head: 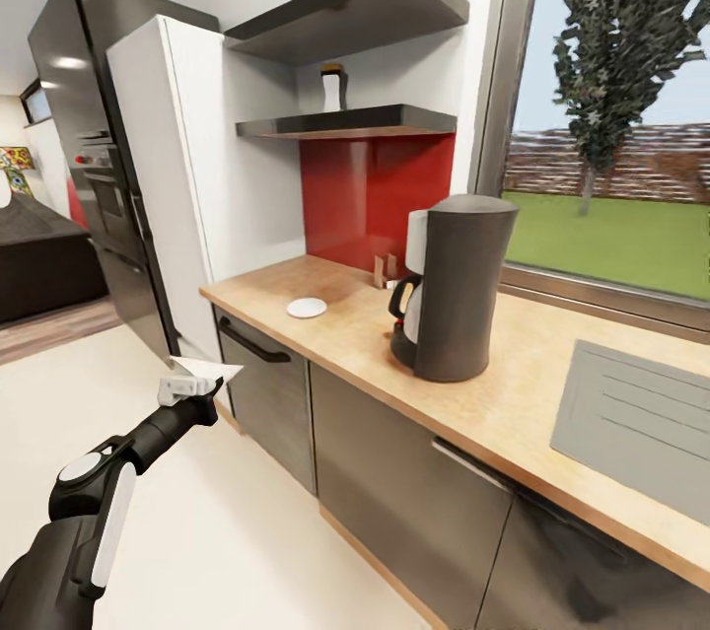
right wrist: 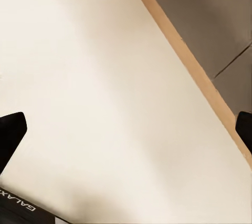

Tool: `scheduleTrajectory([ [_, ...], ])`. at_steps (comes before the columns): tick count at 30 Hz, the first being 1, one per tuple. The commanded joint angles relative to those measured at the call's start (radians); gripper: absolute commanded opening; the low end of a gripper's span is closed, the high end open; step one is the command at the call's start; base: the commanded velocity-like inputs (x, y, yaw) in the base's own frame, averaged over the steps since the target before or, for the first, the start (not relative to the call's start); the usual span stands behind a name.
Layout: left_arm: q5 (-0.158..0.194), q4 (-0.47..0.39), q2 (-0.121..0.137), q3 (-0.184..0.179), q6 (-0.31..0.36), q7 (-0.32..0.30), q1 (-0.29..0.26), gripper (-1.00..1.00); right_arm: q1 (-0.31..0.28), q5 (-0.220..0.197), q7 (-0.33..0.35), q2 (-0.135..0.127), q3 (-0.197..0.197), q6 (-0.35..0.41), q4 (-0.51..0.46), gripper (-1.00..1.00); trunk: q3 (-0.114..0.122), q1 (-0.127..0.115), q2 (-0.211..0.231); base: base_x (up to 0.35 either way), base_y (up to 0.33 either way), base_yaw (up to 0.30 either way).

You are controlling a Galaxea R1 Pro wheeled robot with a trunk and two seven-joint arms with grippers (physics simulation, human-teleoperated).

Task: Set up a coffee station on the kitchen countertop: keep the coffee maker on the countertop, move the bottle of coffee from the kitchen shelf to the counter next to the coffee maker, place a paper coffee filter on top of the coffee maker, put the saucer next to the coffee maker with the coffee cup on the saucer, and place the electric kettle next to the coffee maker.

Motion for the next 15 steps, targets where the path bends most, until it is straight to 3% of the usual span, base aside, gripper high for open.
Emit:
scheduleTrajectory([
  [1, 0.000, -0.001, 0.000, 0.002, 0.005, -0.006, -0.001, -1.00, -0.001, 0.004, -0.001, 0.000, 0.003, -0.003, 0.000, 1.00, -0.001, 0.000, -0.001, 0.001, 0.280, -0.045],
  [11, 0.000, -0.001, 0.000, 0.002, 0.005, -0.006, -0.001, -1.00, -0.001, 0.004, 0.001, -0.001, 0.003, -0.004, 0.000, 1.00, -0.001, 0.000, -0.001, 0.009, 0.299, -0.009],
  [15, 0.000, -0.001, 0.000, 0.002, 0.006, -0.006, -0.001, -1.00, -0.001, 0.004, 0.002, -0.001, 0.003, -0.003, 0.000, 1.00, 0.000, 0.000, -0.001, 0.018, 0.116, -0.064],
])
